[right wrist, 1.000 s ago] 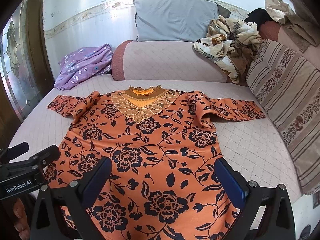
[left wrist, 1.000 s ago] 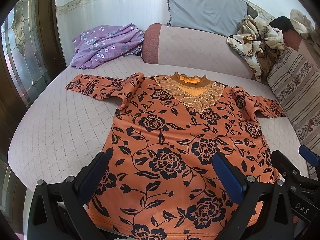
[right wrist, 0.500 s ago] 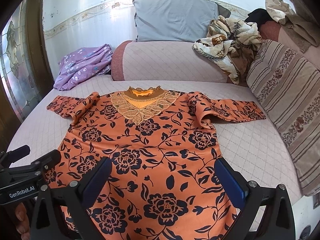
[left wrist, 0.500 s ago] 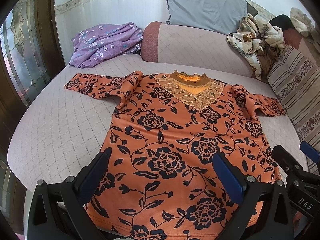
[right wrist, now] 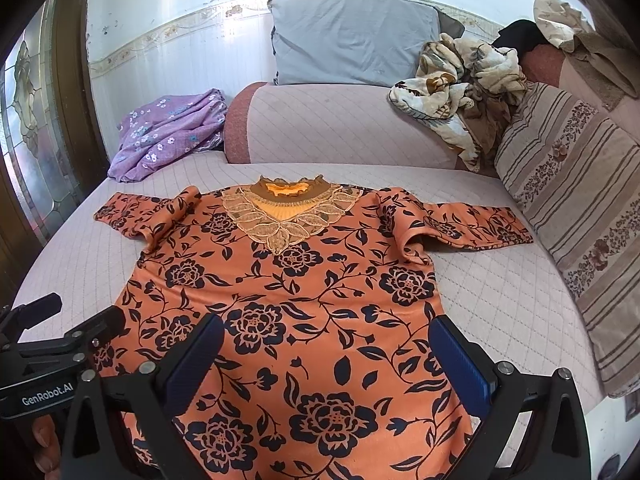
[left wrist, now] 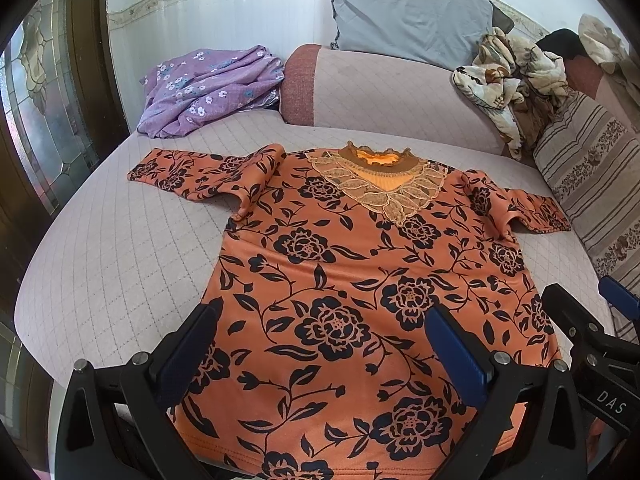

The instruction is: Fold small clothes

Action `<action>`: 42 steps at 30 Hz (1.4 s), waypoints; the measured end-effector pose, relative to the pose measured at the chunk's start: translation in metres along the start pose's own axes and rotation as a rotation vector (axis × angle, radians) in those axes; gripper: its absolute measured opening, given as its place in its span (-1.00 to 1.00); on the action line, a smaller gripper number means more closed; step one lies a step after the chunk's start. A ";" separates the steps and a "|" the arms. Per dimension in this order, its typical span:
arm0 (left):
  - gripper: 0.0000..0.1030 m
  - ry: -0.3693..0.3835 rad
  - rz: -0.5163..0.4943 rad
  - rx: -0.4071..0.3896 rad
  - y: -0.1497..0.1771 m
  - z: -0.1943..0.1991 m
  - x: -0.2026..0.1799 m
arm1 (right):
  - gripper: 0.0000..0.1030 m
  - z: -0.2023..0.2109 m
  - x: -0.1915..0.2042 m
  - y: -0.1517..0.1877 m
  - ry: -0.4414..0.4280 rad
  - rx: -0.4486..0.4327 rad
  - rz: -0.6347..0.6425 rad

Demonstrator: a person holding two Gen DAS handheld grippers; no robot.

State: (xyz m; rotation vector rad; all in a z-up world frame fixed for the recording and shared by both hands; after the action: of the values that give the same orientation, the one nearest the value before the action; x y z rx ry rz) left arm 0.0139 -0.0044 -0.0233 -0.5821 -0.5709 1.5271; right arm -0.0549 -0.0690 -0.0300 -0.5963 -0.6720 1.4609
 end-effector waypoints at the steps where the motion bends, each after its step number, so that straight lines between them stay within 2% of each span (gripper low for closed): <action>1: 1.00 0.001 0.000 0.000 0.000 0.000 0.000 | 1.00 0.000 0.000 -0.001 0.001 -0.001 0.002; 42: 1.00 -0.004 0.005 0.043 -0.002 -0.026 0.002 | 1.00 -0.025 -0.001 -0.001 0.003 0.023 -0.005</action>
State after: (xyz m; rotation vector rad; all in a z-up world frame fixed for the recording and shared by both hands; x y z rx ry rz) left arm 0.0328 -0.0024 -0.0408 -0.5485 -0.5388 1.5418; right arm -0.0359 -0.0692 -0.0460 -0.5790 -0.6532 1.4611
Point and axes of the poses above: each gripper's, at about its wrist camera, not at the fingertips, and z roughly against the way its jaws point, x to its left, y to its underside, the point moved 1 cm from there along -z, roughly the way its jaws point, and after that the axes turned 1 degree about -y, right-handed, at the moved point
